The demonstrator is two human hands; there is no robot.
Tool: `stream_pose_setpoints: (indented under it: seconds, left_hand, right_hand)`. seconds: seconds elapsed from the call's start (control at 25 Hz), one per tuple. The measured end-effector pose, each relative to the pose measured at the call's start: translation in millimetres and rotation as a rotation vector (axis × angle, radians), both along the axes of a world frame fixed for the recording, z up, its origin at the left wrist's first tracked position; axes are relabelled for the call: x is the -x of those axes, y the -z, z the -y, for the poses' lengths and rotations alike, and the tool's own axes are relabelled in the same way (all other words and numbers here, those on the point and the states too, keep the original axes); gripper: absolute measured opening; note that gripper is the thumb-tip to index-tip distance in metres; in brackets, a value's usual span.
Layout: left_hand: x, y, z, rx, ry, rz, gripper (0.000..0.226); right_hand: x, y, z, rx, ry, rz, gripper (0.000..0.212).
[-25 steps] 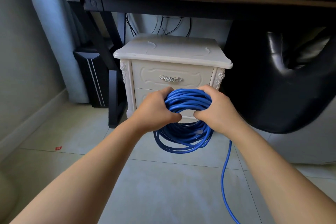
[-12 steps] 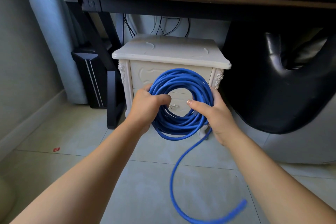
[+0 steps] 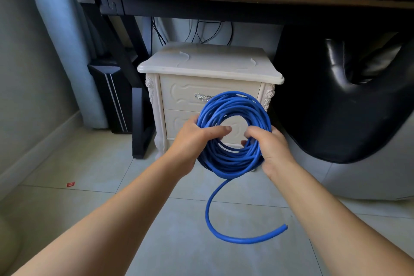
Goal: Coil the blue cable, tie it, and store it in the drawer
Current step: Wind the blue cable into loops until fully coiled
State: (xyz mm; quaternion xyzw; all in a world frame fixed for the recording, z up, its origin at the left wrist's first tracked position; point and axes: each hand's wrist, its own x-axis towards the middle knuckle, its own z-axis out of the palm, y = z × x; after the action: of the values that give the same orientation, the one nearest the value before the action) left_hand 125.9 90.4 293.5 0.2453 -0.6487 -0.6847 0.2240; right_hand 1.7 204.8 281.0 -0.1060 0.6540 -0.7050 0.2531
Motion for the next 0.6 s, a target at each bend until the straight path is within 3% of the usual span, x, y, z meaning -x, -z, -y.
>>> stream_pose_setpoints:
  seconds: [0.2, 0.44, 0.52, 0.6]
  left_hand:
    - [0, 4, 7, -0.051, 0.202, -0.015, 0.066]
    - [-9, 13, 21, -0.202, 0.386, -0.064, 0.044]
    - [-10, 14, 24, -0.185, 0.416, -0.07, 0.05]
    - [-12, 14, 23, -0.069, 0.441, -0.043, 0.071]
  right_hand:
    - [6, -2, -2, -0.004, 0.042, 0.073, 0.02]
    - [16, -3, -2, 0.016, 0.142, 0.188, 0.017]
    - [18, -3, -2, 0.032, 0.169, 0.247, 0.017]
    - [18, -4, -1, 0.054, 0.177, 0.273, 0.012]
